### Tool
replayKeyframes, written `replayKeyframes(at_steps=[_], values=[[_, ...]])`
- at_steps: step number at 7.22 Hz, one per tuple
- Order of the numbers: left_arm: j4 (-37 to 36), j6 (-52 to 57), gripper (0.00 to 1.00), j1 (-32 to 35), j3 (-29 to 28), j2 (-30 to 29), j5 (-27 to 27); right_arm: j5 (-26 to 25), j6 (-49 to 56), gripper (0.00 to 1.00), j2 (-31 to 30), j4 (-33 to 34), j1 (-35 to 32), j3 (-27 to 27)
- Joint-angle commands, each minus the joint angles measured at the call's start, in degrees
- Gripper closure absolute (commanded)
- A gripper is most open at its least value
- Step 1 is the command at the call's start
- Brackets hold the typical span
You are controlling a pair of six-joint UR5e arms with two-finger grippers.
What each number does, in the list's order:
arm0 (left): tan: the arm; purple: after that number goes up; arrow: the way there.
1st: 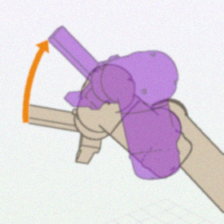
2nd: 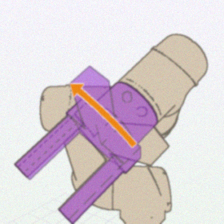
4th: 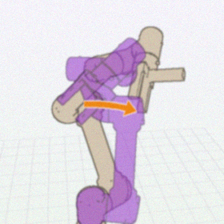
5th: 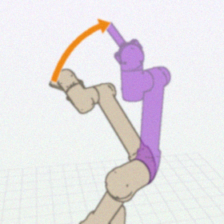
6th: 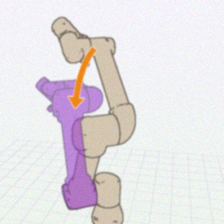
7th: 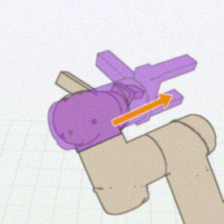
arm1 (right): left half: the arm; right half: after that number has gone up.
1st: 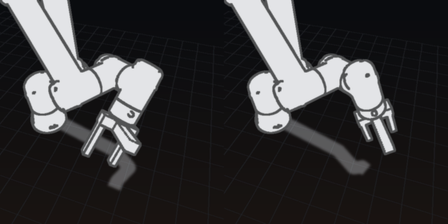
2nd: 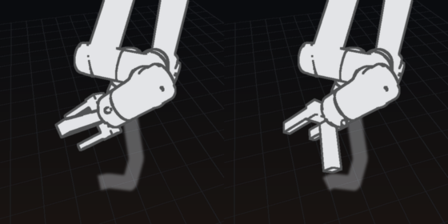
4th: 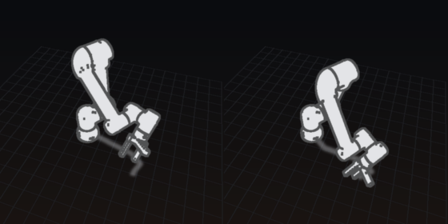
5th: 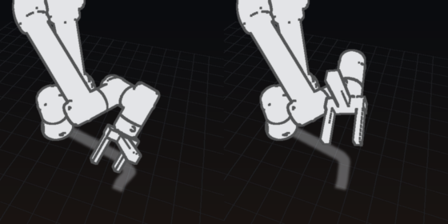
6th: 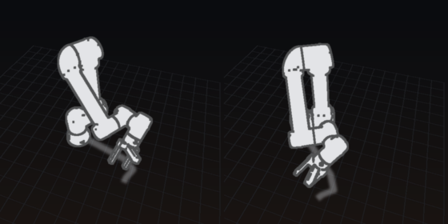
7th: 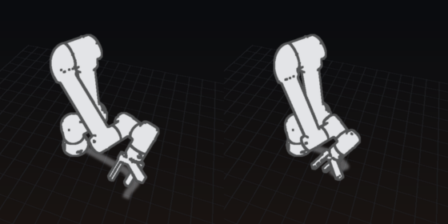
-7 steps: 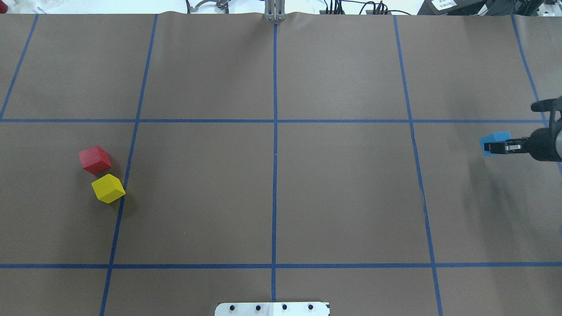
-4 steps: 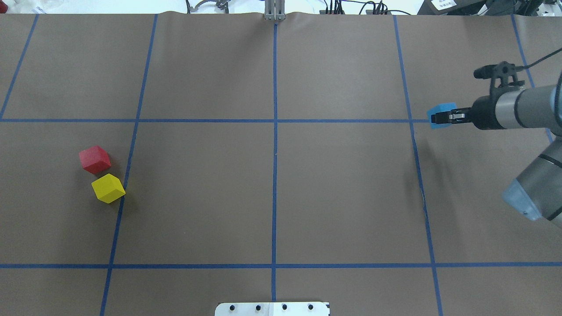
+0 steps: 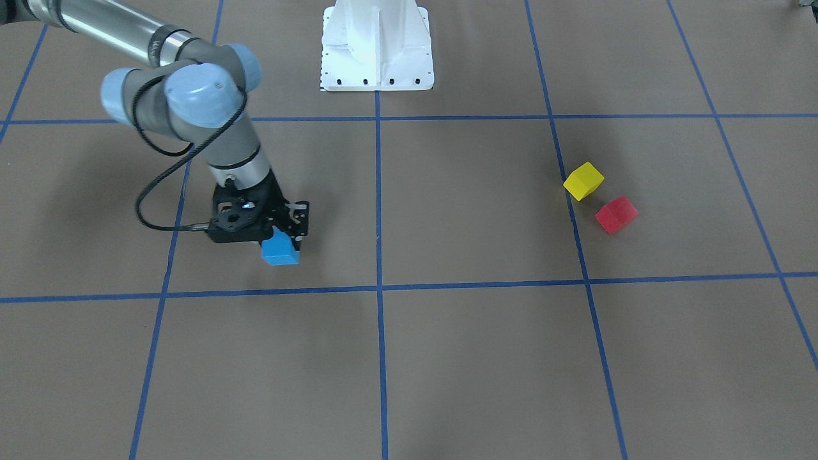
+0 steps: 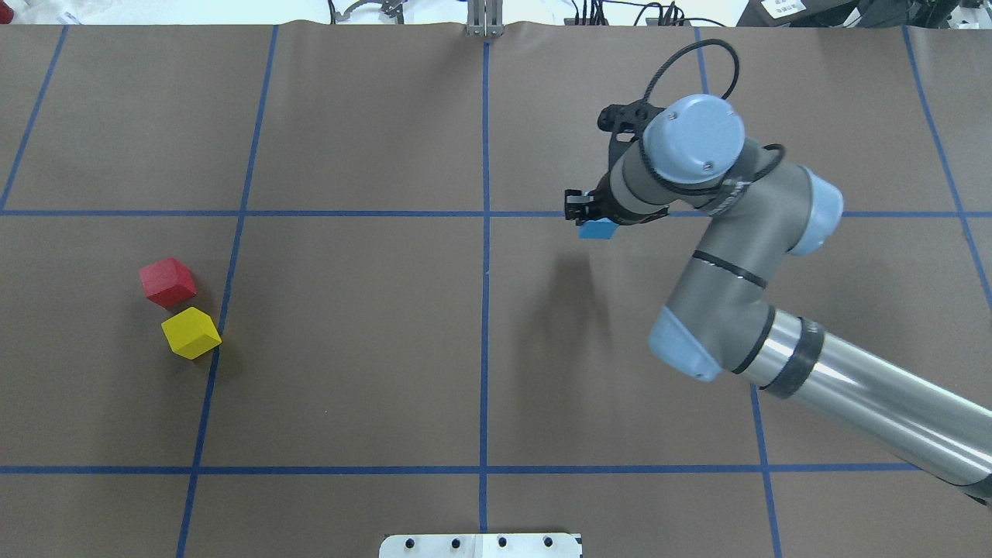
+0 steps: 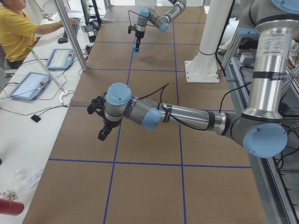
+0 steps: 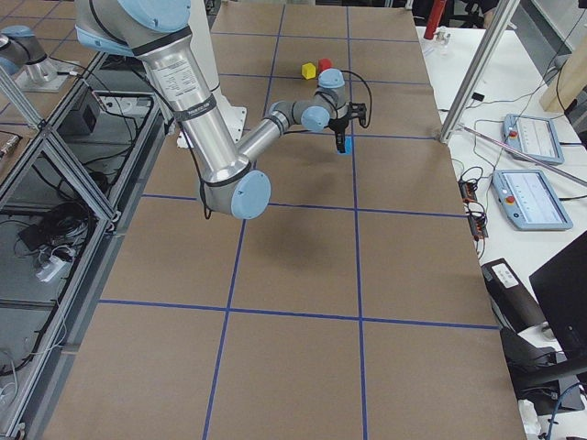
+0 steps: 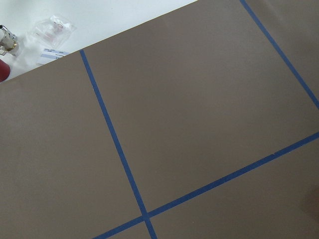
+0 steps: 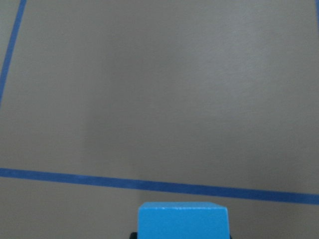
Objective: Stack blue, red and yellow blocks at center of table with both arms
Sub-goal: 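Carry the blue cube with the right gripper to the table center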
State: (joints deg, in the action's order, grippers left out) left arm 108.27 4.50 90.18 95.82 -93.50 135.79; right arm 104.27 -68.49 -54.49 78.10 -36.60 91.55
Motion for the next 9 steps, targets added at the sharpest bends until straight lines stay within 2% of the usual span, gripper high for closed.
replayKeyframes(at_steps=[1, 2, 3, 4, 5, 6, 7, 9], values=[[0.1, 0.07, 0.0, 0.0, -0.98, -0.02, 0.0, -5.28, -5.34, 1.0, 11.12, 2.05, 5.9, -9.93], [0.1, 0.07, 0.0, 0.0, -1.16, -0.02, 0.0, -7.56, -5.25, 1.0, 13.16, 1.97, 7.58, -12.6], [0.1, 0.07, 0.0, 0.0, -1.16, -0.02, 0.0, -7.85, -5.34, 1.0, 13.27, 1.96, 8.64, -12.63], [0.1, 0.07, 0.0, 0.0, -1.25, -0.02, 0.0, -8.11, -5.25, 0.94, 13.36, 1.96, 9.52, -12.63], [0.01, 0.07, 0.0, 0.0, -1.34, -0.02, 0.0, -8.72, -5.16, 0.71, 13.27, 1.88, 9.96, -12.72], [0.01, 0.07, 0.0, 0.0, -1.25, -0.02, 0.0, -8.82, -5.34, 0.31, 13.27, 1.88, 10.05, -12.72], [0.01, 0.07, 0.0, 0.0, -1.16, -0.02, 0.0, -8.99, -5.77, 0.0, 13.19, 1.88, 10.23, -12.63], [0.01, 0.07, 0.0, 0.0, -1.16, -0.02, 0.0, -8.82, -5.69, 0.0, 13.1, 2.05, 10.06, -10.28]])
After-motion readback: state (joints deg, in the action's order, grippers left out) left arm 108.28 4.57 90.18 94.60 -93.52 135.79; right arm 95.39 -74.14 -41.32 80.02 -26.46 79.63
